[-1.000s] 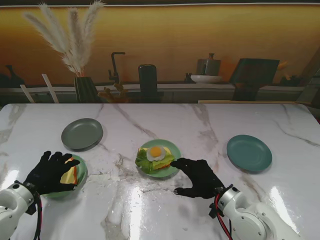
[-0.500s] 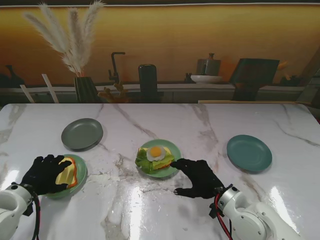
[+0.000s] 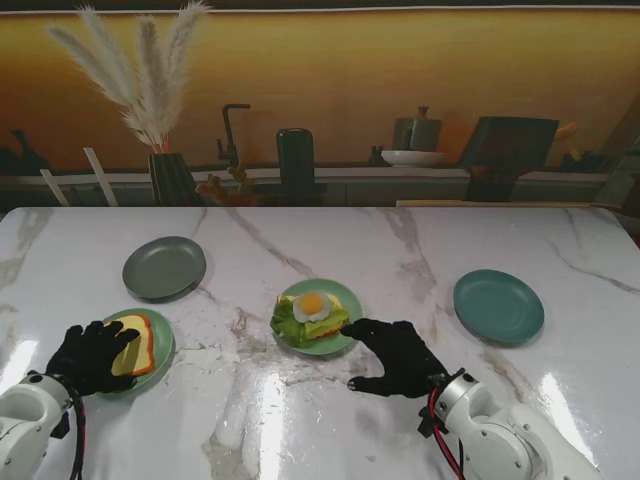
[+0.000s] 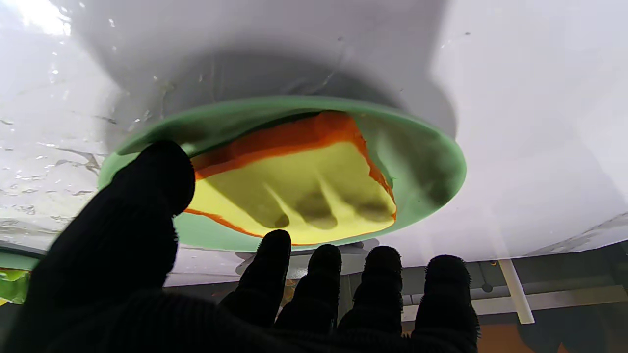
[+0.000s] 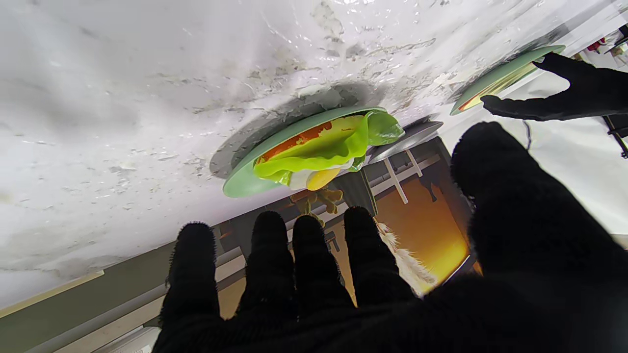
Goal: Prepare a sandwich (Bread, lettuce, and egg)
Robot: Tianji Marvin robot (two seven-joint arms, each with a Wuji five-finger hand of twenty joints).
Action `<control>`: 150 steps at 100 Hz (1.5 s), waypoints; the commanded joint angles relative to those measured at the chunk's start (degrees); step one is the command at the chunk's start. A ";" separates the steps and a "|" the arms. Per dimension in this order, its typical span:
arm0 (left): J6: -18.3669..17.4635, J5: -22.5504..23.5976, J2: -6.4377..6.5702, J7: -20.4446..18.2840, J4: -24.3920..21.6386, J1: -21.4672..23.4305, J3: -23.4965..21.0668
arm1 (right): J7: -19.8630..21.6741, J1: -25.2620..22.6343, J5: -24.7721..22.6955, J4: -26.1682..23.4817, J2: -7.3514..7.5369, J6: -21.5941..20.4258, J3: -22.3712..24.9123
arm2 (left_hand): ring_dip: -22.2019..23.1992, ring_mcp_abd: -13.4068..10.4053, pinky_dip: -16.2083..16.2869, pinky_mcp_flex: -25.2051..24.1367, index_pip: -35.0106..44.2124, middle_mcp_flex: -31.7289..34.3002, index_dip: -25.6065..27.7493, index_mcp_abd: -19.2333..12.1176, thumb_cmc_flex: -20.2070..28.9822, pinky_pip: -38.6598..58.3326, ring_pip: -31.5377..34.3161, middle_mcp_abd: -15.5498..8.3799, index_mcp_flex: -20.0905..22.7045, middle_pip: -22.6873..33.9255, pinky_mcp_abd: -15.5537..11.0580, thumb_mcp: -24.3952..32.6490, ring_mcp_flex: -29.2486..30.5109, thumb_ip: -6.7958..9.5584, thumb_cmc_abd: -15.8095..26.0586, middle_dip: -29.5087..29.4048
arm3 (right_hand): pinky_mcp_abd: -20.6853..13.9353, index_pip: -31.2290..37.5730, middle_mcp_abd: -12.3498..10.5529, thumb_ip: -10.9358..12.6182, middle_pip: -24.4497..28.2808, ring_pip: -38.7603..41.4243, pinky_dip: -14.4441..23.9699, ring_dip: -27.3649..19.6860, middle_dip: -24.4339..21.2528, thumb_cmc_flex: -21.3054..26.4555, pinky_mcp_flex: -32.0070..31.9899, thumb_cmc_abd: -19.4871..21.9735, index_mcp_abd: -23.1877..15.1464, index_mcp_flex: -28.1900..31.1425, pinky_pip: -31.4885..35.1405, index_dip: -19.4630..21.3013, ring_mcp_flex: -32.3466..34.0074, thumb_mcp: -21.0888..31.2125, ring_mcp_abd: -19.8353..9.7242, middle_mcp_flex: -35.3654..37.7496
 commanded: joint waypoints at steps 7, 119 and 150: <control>1.47 -0.45 0.02 -0.84 1.30 -0.78 0.86 | 0.23 -0.27 0.42 -0.30 -0.76 0.22 -0.20 | 0.07 2.23 -0.73 -0.22 0.21 -1.02 0.25 1.03 -0.09 1.78 1.20 1.80 -1.10 -0.65 0.33 -0.54 -0.90 -1.67 -0.42 0.91 | 1.04 0.35 -0.13 -1.35 1.07 0.34 1.02 0.61 0.20 1.37 -1.43 1.75 0.02 0.94 -1.03 0.58 -1.26 -0.94 -1.08 -0.27; 4.13 3.54 0.88 -2.03 6.81 -4.23 5.97 | 1.66 0.23 2.12 0.18 -0.72 1.71 -0.40 | 22.24 1.01 24.13 6.04 28.65 3.43 26.16 -0.32 0.89 39.98 33.74 -1.67 -4.93 29.72 -5.20 29.31 9.06 14.55 -11.22 20.33 | 1.07 0.74 -0.25 -1.37 0.82 0.06 2.46 0.54 0.13 1.65 -1.71 1.07 -0.13 1.65 -4.04 0.30 -1.45 -1.16 -1.19 0.17; 3.38 7.14 1.23 0.11 8.58 -4.76 7.16 | 1.96 0.46 2.74 0.58 -0.70 1.95 -0.80 | 29.01 -2.02 31.37 9.16 33.63 4.47 33.30 -1.67 4.53 48.42 47.21 -4.10 -5.33 40.78 -6.80 31.81 10.91 13.59 -13.68 29.60 | 1.06 0.73 -0.23 -1.39 0.68 -0.07 2.77 0.50 0.10 1.73 -1.83 0.27 -0.37 1.63 -4.73 0.21 -1.77 -1.00 -1.28 0.05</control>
